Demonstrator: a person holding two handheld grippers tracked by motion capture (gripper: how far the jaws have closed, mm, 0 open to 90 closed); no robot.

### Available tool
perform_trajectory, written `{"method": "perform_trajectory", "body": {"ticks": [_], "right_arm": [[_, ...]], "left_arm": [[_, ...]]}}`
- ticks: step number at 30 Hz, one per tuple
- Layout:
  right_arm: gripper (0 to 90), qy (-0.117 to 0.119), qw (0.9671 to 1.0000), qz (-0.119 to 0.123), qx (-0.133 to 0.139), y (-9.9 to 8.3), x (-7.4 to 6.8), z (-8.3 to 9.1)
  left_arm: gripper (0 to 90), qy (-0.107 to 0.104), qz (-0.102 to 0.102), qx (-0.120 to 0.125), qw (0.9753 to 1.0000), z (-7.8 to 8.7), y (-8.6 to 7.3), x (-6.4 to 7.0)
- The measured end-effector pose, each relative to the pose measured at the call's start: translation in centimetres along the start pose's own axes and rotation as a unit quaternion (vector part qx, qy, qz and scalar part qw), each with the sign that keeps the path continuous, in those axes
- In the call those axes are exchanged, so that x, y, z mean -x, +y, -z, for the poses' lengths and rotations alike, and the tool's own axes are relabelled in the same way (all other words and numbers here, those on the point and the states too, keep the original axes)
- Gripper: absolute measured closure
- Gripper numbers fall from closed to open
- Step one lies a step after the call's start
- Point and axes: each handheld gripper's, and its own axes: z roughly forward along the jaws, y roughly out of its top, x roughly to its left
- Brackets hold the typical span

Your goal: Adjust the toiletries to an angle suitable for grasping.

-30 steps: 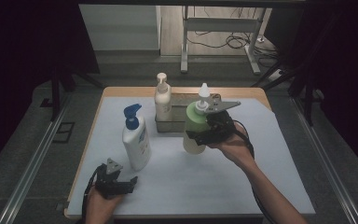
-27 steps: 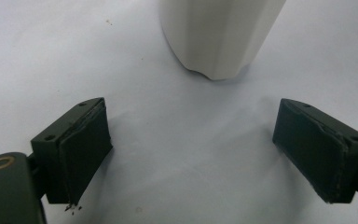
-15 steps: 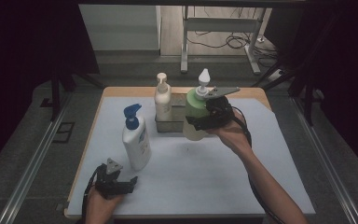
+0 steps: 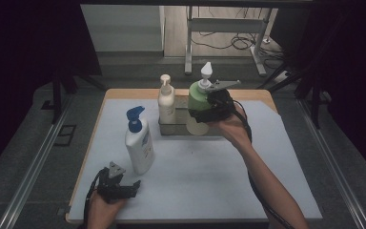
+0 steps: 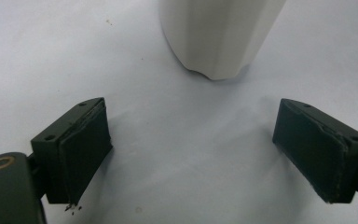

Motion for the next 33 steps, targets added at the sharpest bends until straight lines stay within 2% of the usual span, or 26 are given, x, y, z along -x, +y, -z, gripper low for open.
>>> {"method": "perform_trajectory", "body": {"ticks": [15,27,33], "right_arm": [[13.0,-0.031,0.9992,-0.025,-0.002,0.9,1.6,-2.5],[13.0,-0.057,0.9981,-0.024,-0.001,1.6,2.4,-3.9],[13.0,-0.058,0.9979,-0.028,-0.005,1.4,2.5,-4.8]], "left_arm": [[10.6,0.0,0.001,0.0,1.0,0.0,0.0,0.0],[10.6,-0.001,0.001,-0.001,1.0,0.0,0.0,0.0],[10.5,-0.001,0.001,-0.001,1.0,0.0,0.0,0.0]]}}
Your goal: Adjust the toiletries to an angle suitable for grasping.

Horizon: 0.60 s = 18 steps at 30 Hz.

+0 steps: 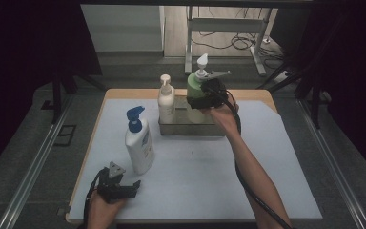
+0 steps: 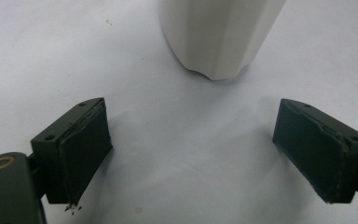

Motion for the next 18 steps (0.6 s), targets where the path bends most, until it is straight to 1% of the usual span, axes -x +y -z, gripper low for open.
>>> {"method": "perform_trajectory", "body": {"ticks": [6,11,18], "right_arm": [[13.0,-0.001,1.0,-0.001,-0.004,-0.5,0.0,-0.7],[13.0,0.0,0.9999,-0.003,-0.012,-1.1,0.2,-1.4],[13.1,0.003,0.9997,-0.001,-0.022,-1.7,0.2,-2.1]], "left_arm": [[10.6,0.0,0.0,0.0,1.0,0.0,0.0,0.0],[10.6,0.0,0.0,0.0,1.0,0.0,0.0,0.0],[10.6,0.0,0.0,0.0,1.0,0.0,0.0,0.0]]}}
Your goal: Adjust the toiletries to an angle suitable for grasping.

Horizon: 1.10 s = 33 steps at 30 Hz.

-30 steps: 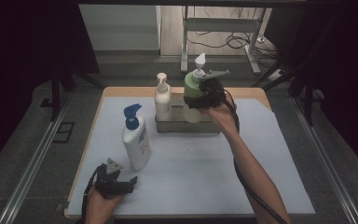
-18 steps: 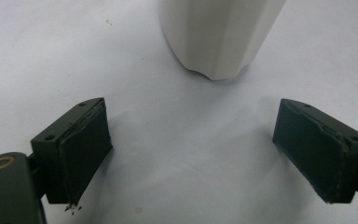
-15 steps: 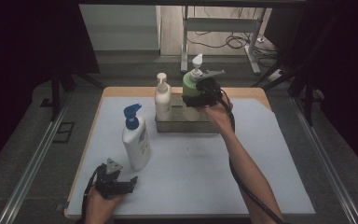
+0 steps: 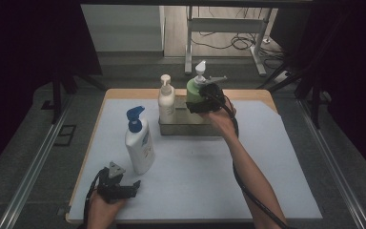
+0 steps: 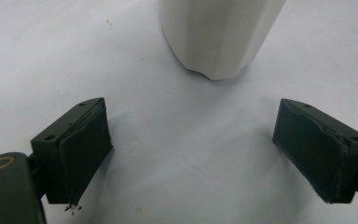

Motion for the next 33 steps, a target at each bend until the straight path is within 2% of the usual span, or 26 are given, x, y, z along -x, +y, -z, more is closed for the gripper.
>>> {"method": "perform_trajectory", "body": {"ticks": [17,33], "right_arm": [[13.1,0.003,0.9997,-0.003,-0.023,-2.1,0.1,-1.7],[12.9,0.004,0.9993,-0.013,-0.035,-3.2,0.3,-2.7]], "left_arm": [[10.5,0.0,0.0,0.0,1.0,0.0,0.0,0.0],[10.6,0.0,0.0,0.0,1.0,0.0,0.0,0.0]]}}
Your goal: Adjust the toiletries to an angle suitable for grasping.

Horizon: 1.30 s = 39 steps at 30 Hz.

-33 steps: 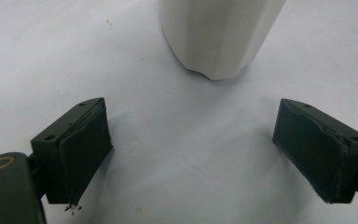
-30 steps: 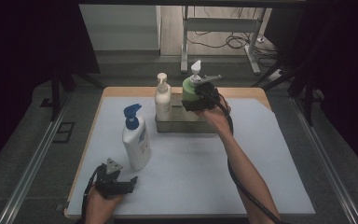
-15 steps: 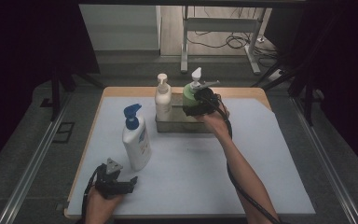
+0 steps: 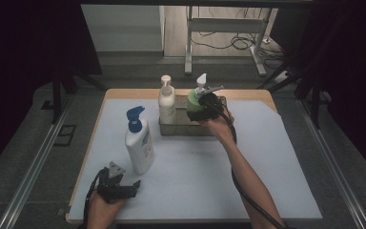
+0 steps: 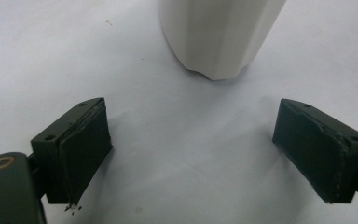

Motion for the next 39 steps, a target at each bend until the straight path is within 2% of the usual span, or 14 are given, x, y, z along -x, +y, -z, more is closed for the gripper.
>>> {"method": "perform_trajectory", "body": {"ticks": [14,16,20,24,31,39], "right_arm": [[12.0,0.012,0.9998,-0.005,0.014,-0.3,0.3,-0.3],[10.9,0.013,0.9998,-0.001,0.015,-0.3,0.4,-0.2],[8.7,0.024,0.9994,-0.009,0.024,-0.5,0.8,0.3],[6.6,0.025,0.9992,-0.008,0.031,-0.6,0.8,0.8],[5.6,0.023,0.9992,0.015,0.03,-0.9,0.5,1.9],[6.7,0.036,0.9987,0.023,0.028,-1.5,0.6,2.9]], "left_arm": [[10.6,0.0,0.0,0.0,1.0,0.0,0.0,0.0],[10.6,0.0,0.0,0.0,1.0,0.0,0.0,0.0],[10.6,0.0,0.0,0.0,1.0,0.0,0.0,0.0],[10.6,0.0,0.0,0.0,1.0,0.0,0.0,0.0],[10.5,0.0,0.0,0.0,1.0,0.0,0.0,0.0],[10.6,0.0,0.0,0.0,1.0,0.0,0.0,0.0]]}}
